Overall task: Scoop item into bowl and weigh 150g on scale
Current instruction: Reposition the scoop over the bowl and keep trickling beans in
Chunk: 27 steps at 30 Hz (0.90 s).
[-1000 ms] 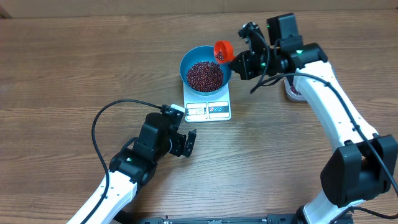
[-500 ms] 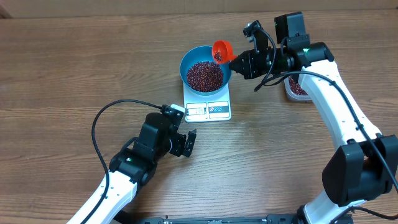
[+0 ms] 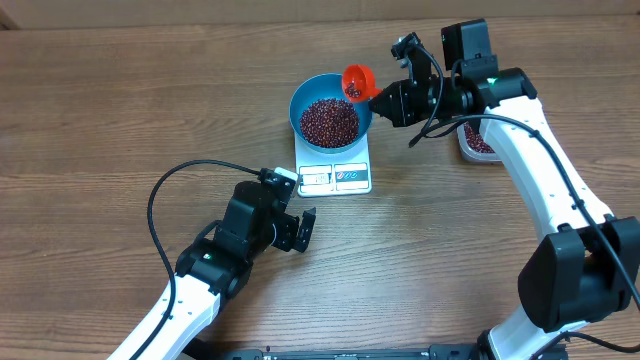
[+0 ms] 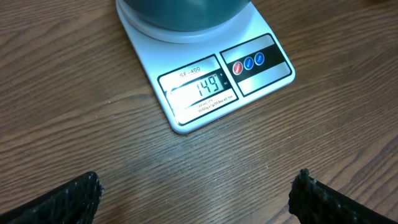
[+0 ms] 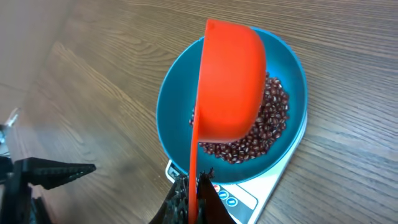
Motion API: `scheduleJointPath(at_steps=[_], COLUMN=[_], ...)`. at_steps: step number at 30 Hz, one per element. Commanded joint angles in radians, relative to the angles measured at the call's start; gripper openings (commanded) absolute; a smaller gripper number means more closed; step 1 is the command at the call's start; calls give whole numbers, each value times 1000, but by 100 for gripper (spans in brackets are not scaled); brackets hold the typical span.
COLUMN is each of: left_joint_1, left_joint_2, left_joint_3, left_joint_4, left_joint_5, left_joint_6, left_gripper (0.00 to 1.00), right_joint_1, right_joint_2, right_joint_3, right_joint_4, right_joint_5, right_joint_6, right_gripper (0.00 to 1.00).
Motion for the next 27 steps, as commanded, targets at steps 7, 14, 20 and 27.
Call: scheduleJointPath(at_steps=[7, 14, 20, 27], left_joint_1=[4, 4, 4, 4], left_joint_2=[6, 6, 6, 6], left_joint_3=[-4, -4, -4, -4], left_joint_4=[1, 0, 1, 1], left_joint_5=[-7, -7, -7, -7], left_joint_6=[-14, -14, -14, -14], left_gripper=[100, 99, 100, 100], right_joint_1=[97, 199, 255, 266], right_joint_2=[-35, -35, -35, -35], right_joint_3=[29, 29, 29, 29], right_joint_4=[3, 0, 0, 0], right_joint_5=[224, 447, 552, 574], right_joint_6=[-5, -42, -61, -60], right_gripper=[4, 4, 4, 4])
